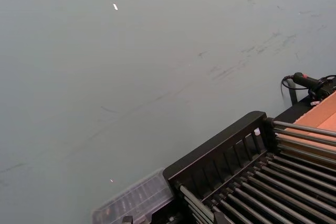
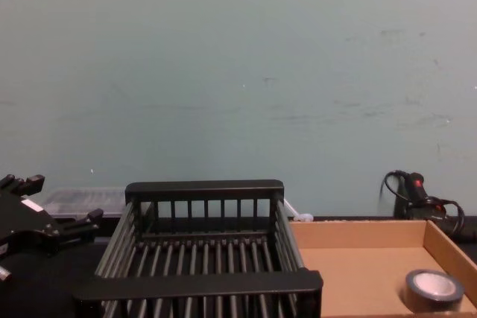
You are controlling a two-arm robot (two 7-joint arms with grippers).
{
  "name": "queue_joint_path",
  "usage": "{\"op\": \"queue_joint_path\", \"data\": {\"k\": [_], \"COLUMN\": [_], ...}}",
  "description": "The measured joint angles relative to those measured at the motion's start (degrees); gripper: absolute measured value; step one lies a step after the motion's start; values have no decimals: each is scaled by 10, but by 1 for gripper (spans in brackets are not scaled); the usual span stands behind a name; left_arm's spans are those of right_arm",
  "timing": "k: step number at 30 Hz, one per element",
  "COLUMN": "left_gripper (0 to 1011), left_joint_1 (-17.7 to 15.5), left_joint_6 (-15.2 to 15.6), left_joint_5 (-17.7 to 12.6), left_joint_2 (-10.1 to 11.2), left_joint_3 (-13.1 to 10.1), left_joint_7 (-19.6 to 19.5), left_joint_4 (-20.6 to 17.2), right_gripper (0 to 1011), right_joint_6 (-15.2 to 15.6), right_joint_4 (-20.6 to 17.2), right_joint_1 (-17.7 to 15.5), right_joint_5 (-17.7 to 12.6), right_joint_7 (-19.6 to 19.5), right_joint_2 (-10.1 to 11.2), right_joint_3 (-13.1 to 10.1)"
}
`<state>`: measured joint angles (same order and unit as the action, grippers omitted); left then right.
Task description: Pick up the white tape and place it into the black box , Pick up the silver tape and place it into the brown box.
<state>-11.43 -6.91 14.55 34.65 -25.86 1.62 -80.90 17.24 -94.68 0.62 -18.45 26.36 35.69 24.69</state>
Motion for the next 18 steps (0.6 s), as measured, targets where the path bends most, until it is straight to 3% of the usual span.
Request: {"op": "queue_joint_path", "data": {"k": [13, 18], "left_gripper": [1001, 1001], "left_joint_1": [0, 0], "left_joint_6": [0, 0], "left_joint_5": [0, 0], "left_joint_2": [0, 0], "left_joint_3": [0, 0], "left_joint_7": [0, 0], "left_joint_4": [0, 0], "right_gripper": [1002, 925], "right_joint_6": [0, 0], "right_joint_4": [0, 0], "right_joint_1": [0, 0], "right_joint_5": [0, -1], "right_joint_7": [0, 0], "right_joint_2": [0, 0], "right_joint_3": [0, 0]}}
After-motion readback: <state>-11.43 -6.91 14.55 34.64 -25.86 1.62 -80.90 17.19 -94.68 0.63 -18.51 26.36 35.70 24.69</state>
